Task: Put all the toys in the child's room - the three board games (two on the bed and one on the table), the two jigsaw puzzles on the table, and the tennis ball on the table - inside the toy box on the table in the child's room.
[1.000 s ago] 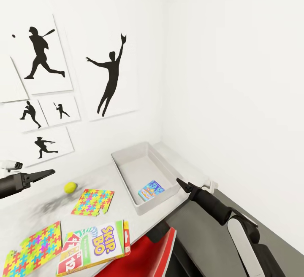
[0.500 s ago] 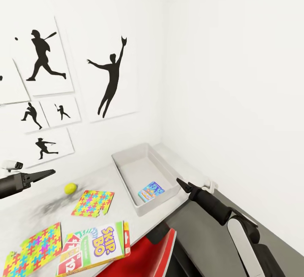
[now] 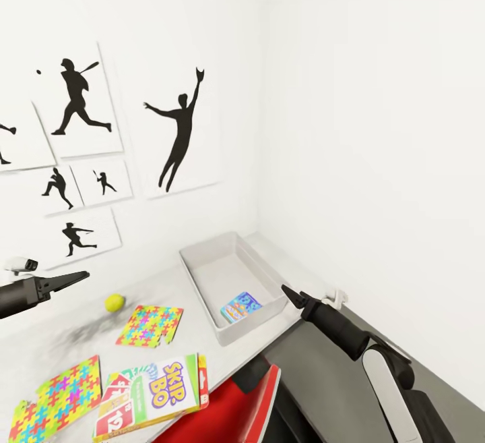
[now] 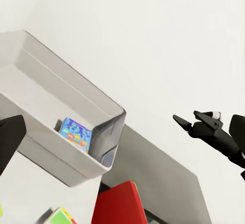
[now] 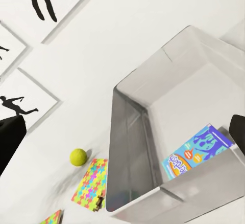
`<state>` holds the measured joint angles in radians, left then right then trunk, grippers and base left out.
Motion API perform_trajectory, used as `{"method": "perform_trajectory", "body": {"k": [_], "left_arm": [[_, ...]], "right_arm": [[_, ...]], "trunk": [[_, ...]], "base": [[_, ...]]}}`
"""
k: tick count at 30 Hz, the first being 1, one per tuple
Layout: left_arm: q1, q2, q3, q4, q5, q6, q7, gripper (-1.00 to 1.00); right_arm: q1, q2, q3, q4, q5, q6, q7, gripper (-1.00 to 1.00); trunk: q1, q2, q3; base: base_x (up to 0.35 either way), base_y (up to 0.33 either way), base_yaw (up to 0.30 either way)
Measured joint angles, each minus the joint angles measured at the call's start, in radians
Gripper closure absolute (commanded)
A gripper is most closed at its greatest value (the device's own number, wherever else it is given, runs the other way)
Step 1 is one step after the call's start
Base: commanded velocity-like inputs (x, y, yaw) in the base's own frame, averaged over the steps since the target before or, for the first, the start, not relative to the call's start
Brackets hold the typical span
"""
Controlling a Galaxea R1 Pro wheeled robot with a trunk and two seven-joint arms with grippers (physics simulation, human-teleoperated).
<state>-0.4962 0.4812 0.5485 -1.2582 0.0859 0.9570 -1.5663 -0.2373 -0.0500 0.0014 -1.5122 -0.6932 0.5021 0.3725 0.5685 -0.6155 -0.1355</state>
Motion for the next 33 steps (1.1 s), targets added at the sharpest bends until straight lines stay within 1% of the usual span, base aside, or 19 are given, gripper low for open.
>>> {"method": "perform_trajectory", "body": {"k": [12, 16, 19, 24, 33], "left_arm": [[0.000, -0.007, 0.000, -0.001, 0.000, -0.001, 0.000, -1.00], [0.000, -0.007, 0.001, -0.001, 0.000, -0.002, 0.000, -1.00], [0.000, -0.007, 0.000, -0.001, 0.001, -0.022, 0.000, -1.00], [0.000, -0.007, 0.001, 0.000, 0.001, -0.031, 0.000, -1.00], [0.000, -0.007, 0.000, 0.000, 0.001, -0.033, 0.000, -1.00]], "right_arm": [[0.000, -0.001, 0.000, 0.000, 0.000, -0.008, 0.000, -1.00], [0.000, -0.001, 0.000, 0.000, 0.000, -0.020, 0.000, -1.00], [0.000, -0.001, 0.000, 0.000, -0.001, -0.024, 0.001, -1.00], [0.000, -0.001, 0.000, 0.000, -0.001, -0.026, 0.000, -1.00], [-0.001, -0.001, 0.001, -0.001, -0.001, -0.026, 0.000, -1.00]], "trunk": [[0.000, 0.000, 0.020], [0.000, 0.000, 0.027], [0.000, 0.000, 0.031], [0.000, 0.000, 0.040], [0.000, 0.000, 0.051]], "base": [[-0.016, 0.000, 0.001], [-0.201, 0.000, 0.046], [-0.301, 0.000, 0.073], [-0.301, 0.000, 0.107], [-0.102, 0.000, 0.190]]}}
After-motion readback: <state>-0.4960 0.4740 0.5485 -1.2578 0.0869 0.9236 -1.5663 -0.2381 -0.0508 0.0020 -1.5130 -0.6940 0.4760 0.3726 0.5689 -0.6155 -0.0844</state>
